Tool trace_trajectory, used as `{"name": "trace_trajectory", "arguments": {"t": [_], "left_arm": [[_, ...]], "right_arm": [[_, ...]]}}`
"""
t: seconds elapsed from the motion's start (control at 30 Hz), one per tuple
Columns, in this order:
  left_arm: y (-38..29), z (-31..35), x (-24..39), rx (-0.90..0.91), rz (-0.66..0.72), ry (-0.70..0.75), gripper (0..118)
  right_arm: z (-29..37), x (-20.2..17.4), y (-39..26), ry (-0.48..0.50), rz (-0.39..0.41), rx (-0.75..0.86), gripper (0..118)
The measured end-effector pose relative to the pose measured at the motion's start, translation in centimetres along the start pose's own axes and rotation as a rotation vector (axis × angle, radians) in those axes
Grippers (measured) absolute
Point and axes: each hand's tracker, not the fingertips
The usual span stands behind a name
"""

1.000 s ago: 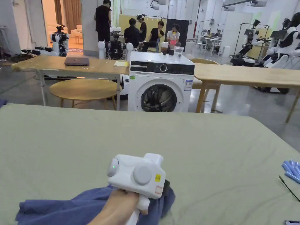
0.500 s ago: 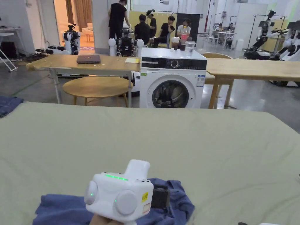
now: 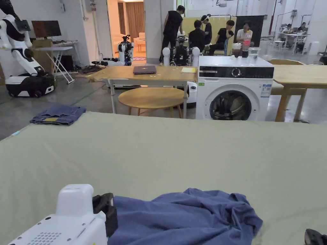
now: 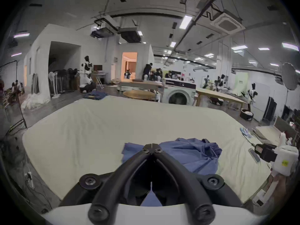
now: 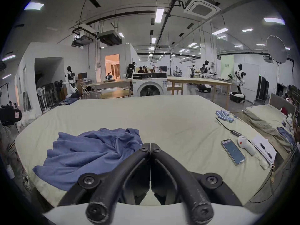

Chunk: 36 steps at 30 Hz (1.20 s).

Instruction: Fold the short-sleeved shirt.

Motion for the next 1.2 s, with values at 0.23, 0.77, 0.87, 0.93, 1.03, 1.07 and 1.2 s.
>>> {"name": "trace_trajectory", "arguments": {"t": [0.23,0.77,0.87,0.93,1.03,1.07,1.2], "left_arm": [[-0.2,-1.0,-2.9,-0.065,0.036,0.056,0],[-1.4,-21.8,-7.5,-0.525,-0.085,0.037,43],[-2.5,-25.6,-7.9,-0.586,-0.119,0.099,112],[-3.1,-27.3,-7.9,-0.607,-0.160,0.150,109],[-4.4,-29.9,-8.1,-0.669,-0.111,0.136,109],[-4.7,-30.4,-8.1,-0.676,-0.108,0.138,106],[-4.5,-29.0,-7.1,-0.633,-0.113,0.092,35]], "right_arm": [[-0.6,-1.7,0.1,0.039,0.013,-0.008,0],[-4.2,-3.7,-1.3,0.054,0.062,-0.099,0],[-4.9,-3.5,-1.7,0.046,0.073,-0.119,0],[-5.3,-3.3,-2.0,0.037,0.081,-0.131,0],[-6.0,-2.8,-2.4,0.026,0.081,-0.154,0],[-6.1,-2.6,-2.5,0.021,0.080,-0.161,0],[-6.9,-1.6,-2.7,0.011,0.071,-0.195,0]]}}
